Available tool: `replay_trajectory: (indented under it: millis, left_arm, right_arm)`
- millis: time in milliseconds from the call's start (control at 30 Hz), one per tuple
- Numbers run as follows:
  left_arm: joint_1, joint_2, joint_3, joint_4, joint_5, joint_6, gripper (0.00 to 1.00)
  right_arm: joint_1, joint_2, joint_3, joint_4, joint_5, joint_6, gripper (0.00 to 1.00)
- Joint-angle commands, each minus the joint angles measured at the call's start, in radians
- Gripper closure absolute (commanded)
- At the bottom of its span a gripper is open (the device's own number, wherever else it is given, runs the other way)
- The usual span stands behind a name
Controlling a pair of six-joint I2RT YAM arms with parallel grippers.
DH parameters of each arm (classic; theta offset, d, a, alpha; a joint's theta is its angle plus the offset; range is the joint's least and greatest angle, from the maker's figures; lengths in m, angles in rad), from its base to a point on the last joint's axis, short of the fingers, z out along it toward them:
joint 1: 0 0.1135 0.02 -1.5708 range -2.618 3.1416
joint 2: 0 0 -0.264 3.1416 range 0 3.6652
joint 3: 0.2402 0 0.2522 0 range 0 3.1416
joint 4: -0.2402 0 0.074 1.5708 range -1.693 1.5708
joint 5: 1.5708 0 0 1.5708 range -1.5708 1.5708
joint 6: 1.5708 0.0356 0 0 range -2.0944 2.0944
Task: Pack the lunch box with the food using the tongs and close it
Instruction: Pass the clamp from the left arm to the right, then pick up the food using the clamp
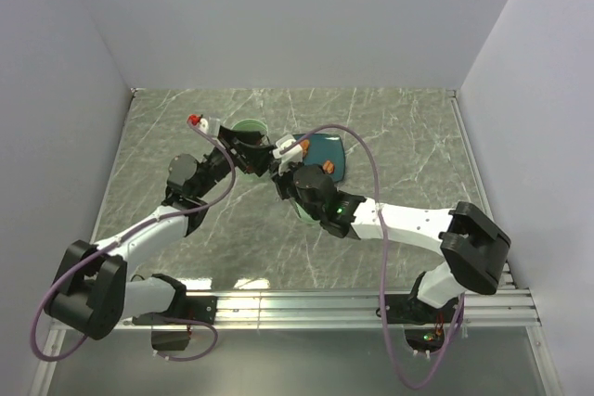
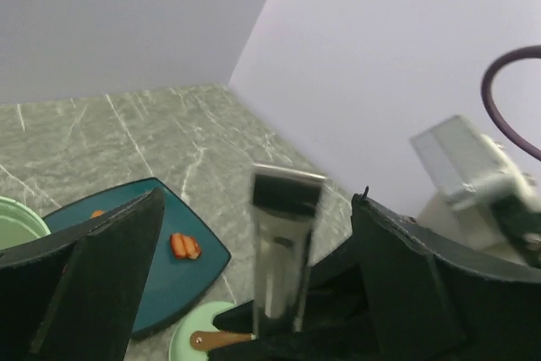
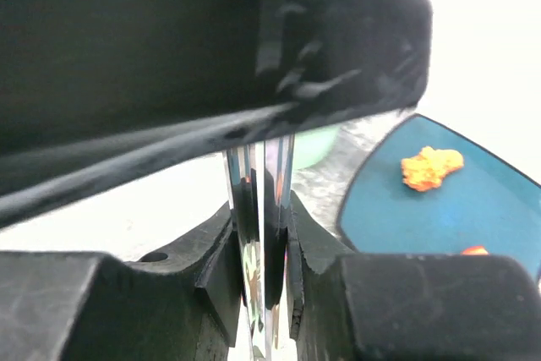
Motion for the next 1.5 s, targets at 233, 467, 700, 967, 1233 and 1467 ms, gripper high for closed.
replay_trajectory:
  millis: [233,467,700,967,1233,1467]
  left_arm:
    - [-0.019,-0.189,-0.001,-0.182,-0.196,0.094,0.01]
    - [-0.008,-0.286,-0.05,-0.19,-0.272,0.083,0.01]
    - [0.023,-0.218,-0.037,-0.187,-0.247,0.062,0.01]
    - [0.044,-0.209,-0.067,-0.135,-0.223,0.056,0.01]
    - [0.055,-0.207,-0.08,-0.106,-0.21,0.059,0.01]
    - [0.061,-0.207,-0.097,-0.076,-0.206,0.056,0.01]
  right_arm:
    - [-0.09,-0.003,0.047,0.116,0.121,-0.022,0.71]
    - [-0.202,0.016,0.021,0.212,0.084,-0.002,0.68]
    - [-0.31,0.051,-0.027,0.342,-0.003,-0.002,0.55]
    - [-0.38,0.128,-0.054,0.476,-0.023,0.011,0.49]
    - [-0.403,0.207,-0.005,0.473,0.015,-0.025,0.46]
    - [-0.431,0.231,0.018,0.47,0.027,-0.028,0.43]
